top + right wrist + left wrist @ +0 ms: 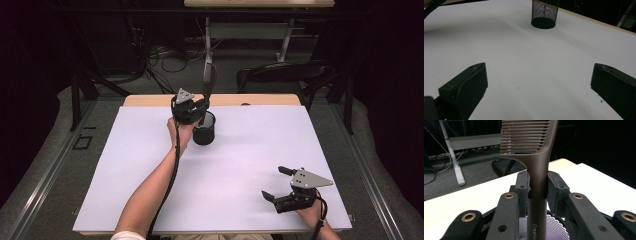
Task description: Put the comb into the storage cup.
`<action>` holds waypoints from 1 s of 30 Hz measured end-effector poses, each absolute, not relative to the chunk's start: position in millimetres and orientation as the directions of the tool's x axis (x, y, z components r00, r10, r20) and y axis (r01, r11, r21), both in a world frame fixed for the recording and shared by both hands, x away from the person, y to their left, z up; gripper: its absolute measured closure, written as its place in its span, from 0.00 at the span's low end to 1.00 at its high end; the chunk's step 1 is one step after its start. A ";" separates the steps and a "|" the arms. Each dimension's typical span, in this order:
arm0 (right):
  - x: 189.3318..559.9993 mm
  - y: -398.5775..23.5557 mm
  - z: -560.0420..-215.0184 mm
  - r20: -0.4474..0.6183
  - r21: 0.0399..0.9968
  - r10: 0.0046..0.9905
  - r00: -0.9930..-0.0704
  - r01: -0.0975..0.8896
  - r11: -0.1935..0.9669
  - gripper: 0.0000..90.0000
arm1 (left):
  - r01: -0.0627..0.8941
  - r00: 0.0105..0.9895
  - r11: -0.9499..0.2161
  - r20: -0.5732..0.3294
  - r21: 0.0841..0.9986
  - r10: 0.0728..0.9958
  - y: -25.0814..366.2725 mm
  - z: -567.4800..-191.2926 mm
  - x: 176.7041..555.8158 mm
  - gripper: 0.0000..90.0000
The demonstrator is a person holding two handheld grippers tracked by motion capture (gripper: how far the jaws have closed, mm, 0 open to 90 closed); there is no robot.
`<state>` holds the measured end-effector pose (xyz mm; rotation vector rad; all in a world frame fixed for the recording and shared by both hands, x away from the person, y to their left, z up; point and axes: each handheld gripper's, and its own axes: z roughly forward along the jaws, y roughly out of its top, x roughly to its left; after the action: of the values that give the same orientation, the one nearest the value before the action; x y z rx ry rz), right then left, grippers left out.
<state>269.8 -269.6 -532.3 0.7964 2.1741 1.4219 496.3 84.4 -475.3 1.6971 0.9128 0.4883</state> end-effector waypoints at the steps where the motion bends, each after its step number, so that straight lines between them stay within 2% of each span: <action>1: 269.8 -269.6 -532.4 -0.037 0.921 0.664 -0.747 0.233 0.313 0.00 | 0.328 0.616 -0.107 -0.127 0.939 0.778 84.7 -475.9 496.3 0.81; 30: 269.8 -269.9 -532.3 -0.037 0.921 0.663 -0.748 0.232 0.313 0.00 | 0.349 0.596 -0.112 -0.128 0.930 0.793 86.1 -491.9 497.5 0.81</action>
<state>269.8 -269.9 -532.3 0.7951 2.1751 1.4218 497.5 86.1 -491.9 1.7068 0.9501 0.4949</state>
